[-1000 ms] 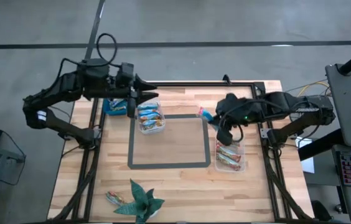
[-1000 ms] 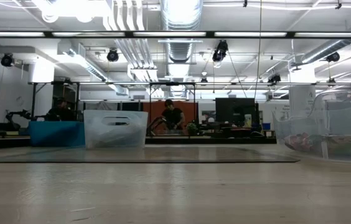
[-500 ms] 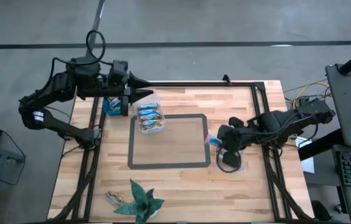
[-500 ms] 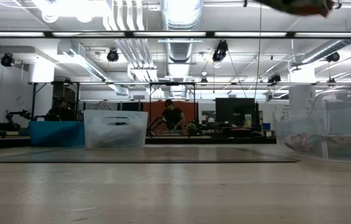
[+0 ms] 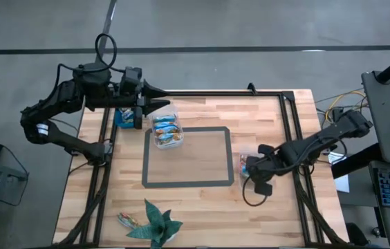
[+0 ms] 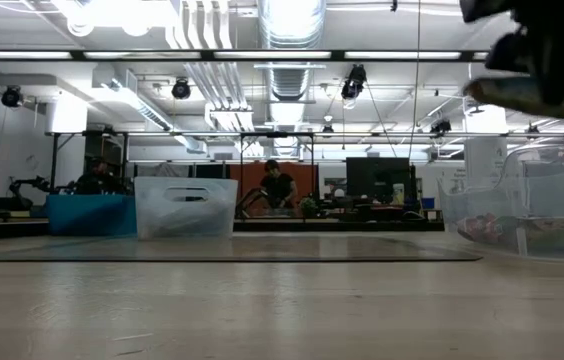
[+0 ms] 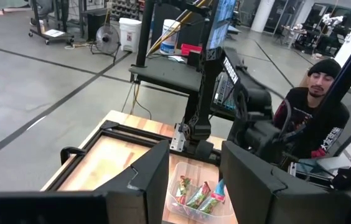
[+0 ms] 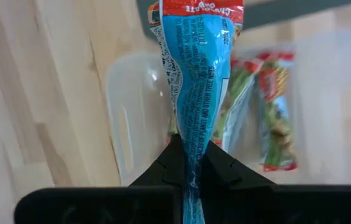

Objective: Pick and place Granola Bars by type
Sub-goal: Put the red granola bar into the right transparent bin

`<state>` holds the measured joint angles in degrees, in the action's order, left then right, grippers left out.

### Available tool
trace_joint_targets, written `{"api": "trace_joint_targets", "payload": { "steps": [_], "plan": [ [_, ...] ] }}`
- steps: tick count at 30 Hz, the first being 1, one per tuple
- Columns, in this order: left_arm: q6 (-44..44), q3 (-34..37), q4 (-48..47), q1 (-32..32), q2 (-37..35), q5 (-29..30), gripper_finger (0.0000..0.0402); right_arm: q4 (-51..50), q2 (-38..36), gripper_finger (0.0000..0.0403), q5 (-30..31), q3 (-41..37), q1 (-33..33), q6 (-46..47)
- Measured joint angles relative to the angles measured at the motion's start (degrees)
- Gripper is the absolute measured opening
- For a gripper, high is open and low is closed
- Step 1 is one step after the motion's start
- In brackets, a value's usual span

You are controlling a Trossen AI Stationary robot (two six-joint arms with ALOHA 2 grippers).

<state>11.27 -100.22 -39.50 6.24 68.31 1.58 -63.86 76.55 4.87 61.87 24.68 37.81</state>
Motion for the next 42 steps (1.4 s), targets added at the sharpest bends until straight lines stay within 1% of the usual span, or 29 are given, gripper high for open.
{"api": "trace_joint_targets", "payload": {
  "steps": [7,13,17,19,23,25,27,30,36,42],
  "plan": [
    [0.0,0.0,0.0,0.0,0.0,0.0,0.0129,7.9,0.1,0.0009,-3.6,-8.3,0.0,0.7],
    [0.1,0.0,0.0,0.0,0.0,0.0,0.0129,12.6,0.1,0.0009,-4.5,-13.6,0.2,2.3],
    [0.0,0.0,0.0,0.0,0.0,0.0,0.0129,19.3,0.9,0.0009,-6.9,-17.1,0.2,2.5],
    [0.0,0.0,0.0,0.0,0.0,0.0,0.0129,21.1,2.0,0.0009,-7.8,-17.6,0.2,2.8],
    [-0.1,0.0,0.0,0.0,-0.5,0.0,0.0129,21.6,4.2,0.0009,-7.9,-17.4,0.2,2.0],
    [-0.4,0.0,0.0,0.0,-0.9,0.0,0.0128,22.1,4.8,0.0015,-8.0,-17.4,0.2,1.5],
    [-0.8,0.0,-0.2,0.0,-1.3,0.0,0.0128,22.4,5.2,0.0029,-8.0,-17.4,0.2,1.3],
    [-0.9,0.0,-0.3,0.0,-1.8,0.0,0.0128,22.3,4.8,0.0059,-8.0,-17.4,0.2,1.3],
    [-0.8,0.0,-0.6,0.0,-2.4,0.0,0.0128,21.6,2.1,0.0139,-8.5,-16.3,0.2,0.2],
    [-0.8,0.0,-2.5,0.0,-2.5,0.0,0.0128,15.2,0.7,0.0211,-6.2,-12.6,0.2,-1.6]
  ]
}}
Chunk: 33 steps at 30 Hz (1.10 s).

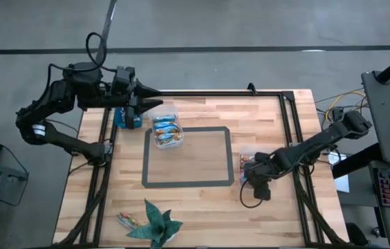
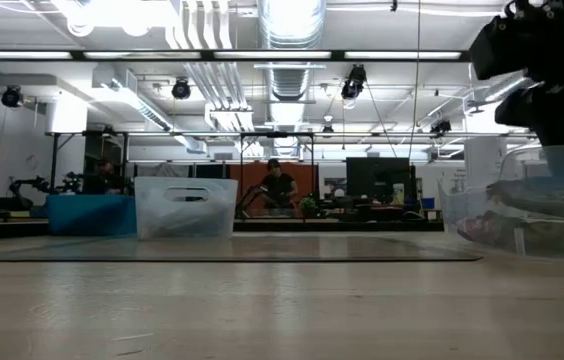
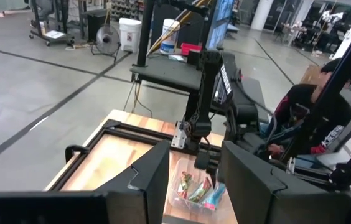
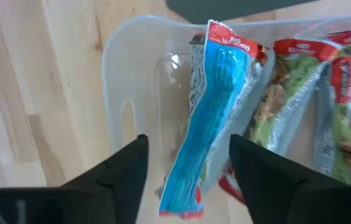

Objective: Pick and place Granola Bars by type
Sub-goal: Put the red granola bar into the right transparent bin

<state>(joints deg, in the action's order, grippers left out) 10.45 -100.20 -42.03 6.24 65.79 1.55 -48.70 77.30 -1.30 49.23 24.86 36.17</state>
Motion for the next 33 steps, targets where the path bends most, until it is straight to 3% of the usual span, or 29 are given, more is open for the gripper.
{"api": "trace_joint_targets", "payload": {
  "steps": [10,17,22,26,33],
  "plan": [
    [-2.0,-0.1,-4.5,0.0,-0.2,-0.1,0.0128,-7.7,-0.1,0.0266,0.3,11.6,0.0,-1.7],
    [-5.4,-1.0,-14.3,0.0,-0.6,-2.5,0.0128,-11.1,-0.1,0.0271,8.0,23.3,0.1,-0.8],
    [-5.3,-1.0,-19.3,-0.1,-1.6,-5.4,0.0128,-9.1,-0.5,0.027,18.7,30.3,0.2,-2.4],
    [-4.6,-0.9,-22.2,-0.1,-3.1,-5.4,0.0128,-3.8,-3.2,0.0274,26.3,30.9,0.1,-4.8],
    [-1.7,-0.7,-31.9,-2.3,-3.7,-7.3,0.0128,2.8,-9.8,0.0275,31.8,26.7,0.1,-5.4]
  ]
}}
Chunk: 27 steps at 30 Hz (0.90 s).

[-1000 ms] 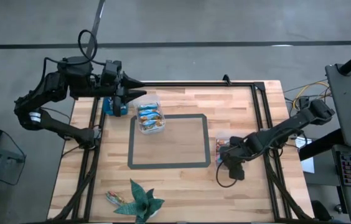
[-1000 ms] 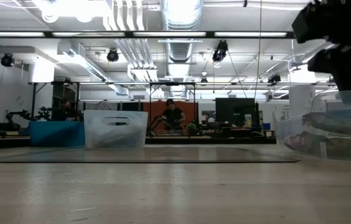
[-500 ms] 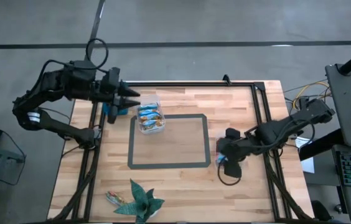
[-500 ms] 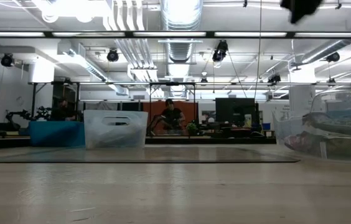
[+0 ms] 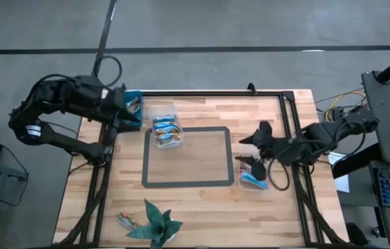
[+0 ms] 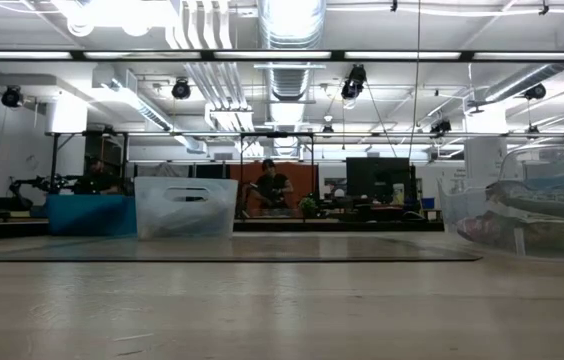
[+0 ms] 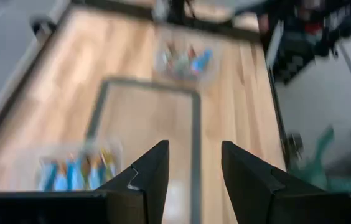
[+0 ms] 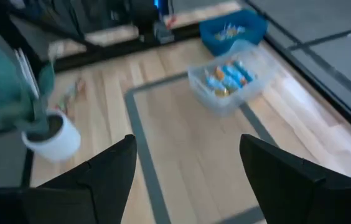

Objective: Pick and place Granola Bars by type
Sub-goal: Put the red granola bar into the right transparent bin

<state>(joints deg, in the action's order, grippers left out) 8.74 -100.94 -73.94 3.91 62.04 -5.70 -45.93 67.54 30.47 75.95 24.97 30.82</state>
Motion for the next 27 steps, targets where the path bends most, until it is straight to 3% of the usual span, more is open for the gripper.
{"api": "trace_joint_targets", "payload": {
  "steps": [6,15,27],
  "plan": [
    [3.0,3.7,-6.4,-6.6,0.6,-0.7,0.0128,9.8,-4.8,0.0275,1.4,-6.5,-0.1,-0.2],
    [9.5,21.6,-4.4,-18.9,-1.3,-0.8,0.0128,24.0,-6.1,0.0266,1.7,-14.2,-0.1,-1.6],
    [20.3,44.0,0.8,-37.0,-1.5,-0.8,0.0129,25.3,-2.1,0.027,1.7,-12.0,-0.1,-3.9]
  ]
}}
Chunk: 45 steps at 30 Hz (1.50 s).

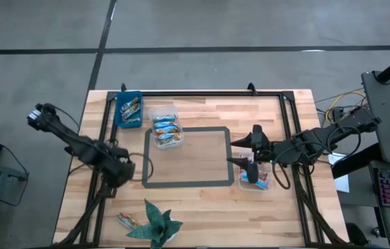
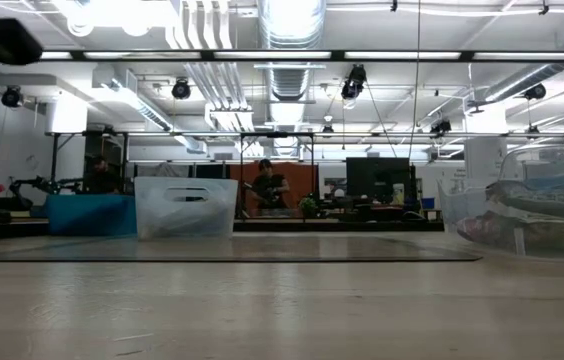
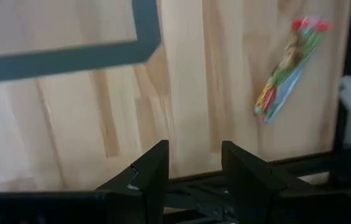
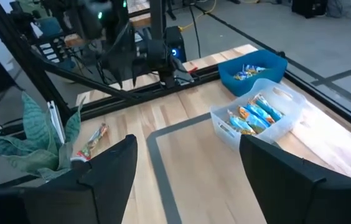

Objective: Pick and place Granola Bars by type
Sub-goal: Put the red granola bar into the right transparent bin

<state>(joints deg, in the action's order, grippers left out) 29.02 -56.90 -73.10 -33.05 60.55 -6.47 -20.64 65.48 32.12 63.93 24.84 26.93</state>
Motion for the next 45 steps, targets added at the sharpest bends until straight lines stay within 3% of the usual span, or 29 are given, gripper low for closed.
{"api": "trace_joint_targets", "payload": {
  "steps": [4,12,20,25,34,45],
  "plan": [
    [4.3,3.6,2.2,-6.9,1.6,3.9,0.0129,-0.1,0.4,0.0266,0.0,0.9,-0.1,-0.6],
    [12.1,2.4,7.1,-18.6,6.5,15.8,0.0129,0.0,0.3,0.0267,0.0,0.8,-0.4,-0.2],
    [19.3,2.3,13.1,-25.2,9.9,17.2,0.0129,-0.1,0.3,0.0267,-0.3,0.5,-0.8,0.1],
    [19.6,2.7,21.0,-31.6,11.4,23.1,0.0129,-0.1,0.3,0.0266,-0.9,0.5,-0.9,0.1],
    [20.4,4.3,24.2,-36.9,19.2,23.7,0.0129,-0.1,0.3,0.0267,-1.1,0.5,-0.9,0.7],
    [20.9,9.7,36.6,-37.3,24.3,21.8,0.0129,-0.1,0.3,0.0263,-2.6,0.5,-0.9,3.0]
  ]
}}
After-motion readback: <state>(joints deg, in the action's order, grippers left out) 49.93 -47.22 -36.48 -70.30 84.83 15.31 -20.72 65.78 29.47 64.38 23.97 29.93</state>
